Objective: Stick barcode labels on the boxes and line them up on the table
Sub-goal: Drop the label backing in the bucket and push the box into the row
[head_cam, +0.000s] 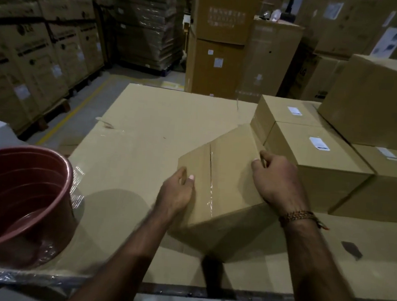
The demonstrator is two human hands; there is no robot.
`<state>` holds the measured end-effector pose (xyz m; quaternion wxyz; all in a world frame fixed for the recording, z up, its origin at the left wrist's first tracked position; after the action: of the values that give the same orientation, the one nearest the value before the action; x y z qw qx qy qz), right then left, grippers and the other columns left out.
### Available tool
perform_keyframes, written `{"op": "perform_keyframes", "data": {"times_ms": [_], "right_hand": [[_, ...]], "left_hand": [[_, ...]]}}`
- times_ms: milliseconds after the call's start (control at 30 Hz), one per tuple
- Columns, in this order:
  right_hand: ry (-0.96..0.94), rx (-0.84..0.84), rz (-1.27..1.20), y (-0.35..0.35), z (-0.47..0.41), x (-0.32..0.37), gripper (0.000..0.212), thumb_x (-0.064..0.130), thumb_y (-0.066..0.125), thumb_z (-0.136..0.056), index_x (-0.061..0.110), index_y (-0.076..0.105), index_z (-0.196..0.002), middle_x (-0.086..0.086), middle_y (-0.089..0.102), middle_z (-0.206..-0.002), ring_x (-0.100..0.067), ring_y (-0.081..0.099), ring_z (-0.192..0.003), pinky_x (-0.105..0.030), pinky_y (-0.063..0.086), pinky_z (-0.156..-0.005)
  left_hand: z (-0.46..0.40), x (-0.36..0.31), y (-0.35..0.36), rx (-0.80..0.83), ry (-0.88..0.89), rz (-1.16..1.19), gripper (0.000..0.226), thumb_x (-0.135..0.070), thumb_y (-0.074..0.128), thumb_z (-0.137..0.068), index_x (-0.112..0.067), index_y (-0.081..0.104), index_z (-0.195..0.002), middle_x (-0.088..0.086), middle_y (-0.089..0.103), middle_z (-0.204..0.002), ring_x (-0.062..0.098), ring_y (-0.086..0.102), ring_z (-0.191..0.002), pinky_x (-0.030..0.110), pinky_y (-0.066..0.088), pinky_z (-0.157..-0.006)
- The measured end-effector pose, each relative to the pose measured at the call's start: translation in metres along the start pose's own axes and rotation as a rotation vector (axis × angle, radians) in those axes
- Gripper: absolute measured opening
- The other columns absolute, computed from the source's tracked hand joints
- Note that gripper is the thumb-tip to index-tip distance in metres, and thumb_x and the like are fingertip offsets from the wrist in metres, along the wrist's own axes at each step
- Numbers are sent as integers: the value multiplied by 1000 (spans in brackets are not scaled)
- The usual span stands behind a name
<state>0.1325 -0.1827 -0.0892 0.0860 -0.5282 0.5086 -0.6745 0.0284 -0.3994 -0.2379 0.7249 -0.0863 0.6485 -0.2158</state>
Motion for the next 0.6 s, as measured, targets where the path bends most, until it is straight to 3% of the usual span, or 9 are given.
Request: {"op": "perform_keyframes", "data": {"times_ms": [67,200,267,367,500,600], "right_hand": [[4,14,-26,6,-12,-3,36,30,58,-105,6,70,-129,-16,72,-128,-36,63,-120,-37,48,-98],[24,86,-87,35,-33,-23,37,39,63,-102,7,73,-116,-8,75,-109,-28,63,-96,-35,52,-87],[17,108,-162,50,-39,-32,41,41,67,-100,6,73,-118,-6,77,-114,-27,68,-100,-36,55,-91],[20,126,-272,64,-44,-39,39,33,68,-102,11,69,-135,1,73,-121,-18,63,-106,-26,44,-94],[19,105,-344,79,-57,-48,61,29,69,-102,22,48,-159,-2,58,-153,-26,55,-140,-39,44,-114],[-9,131,-411,94,-67,-49,58,25,65,-104,24,48,-159,2,54,-158,-23,50,-146,-32,37,-117]], "left_hand": [[-1,-10,-18,-82,22,-35,54,-44,53,-108,-27,46,-159,2,47,-162,28,45,-148,41,38,-117],[-8,-27,-49,-198,72,-177,57,-45,62,-102,-26,53,-155,4,55,-156,30,51,-141,44,42,-116],[-15,-29,-57,-184,92,-274,61,-50,63,-100,-27,51,-156,6,54,-156,32,50,-141,48,44,-116],[-24,-29,-59,-108,106,-379,66,-58,60,-100,-33,45,-159,5,45,-163,31,45,-146,49,41,-118],[-34,-32,-55,-25,110,-476,71,-58,57,-101,-36,33,-164,7,28,-171,29,37,-152,40,33,-121],[-40,-29,-59,-16,101,-471,73,-60,58,-101,-36,31,-165,8,30,-170,28,38,-152,40,34,-123]]}}
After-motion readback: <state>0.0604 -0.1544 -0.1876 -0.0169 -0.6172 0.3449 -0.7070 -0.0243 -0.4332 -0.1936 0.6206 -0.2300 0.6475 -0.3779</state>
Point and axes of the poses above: each hand's wrist, its own z-axis away from the middle knuckle, its own y-axis out of the palm, x = y × z, the point moved 8 cm from there along -z, towards the middle knuckle
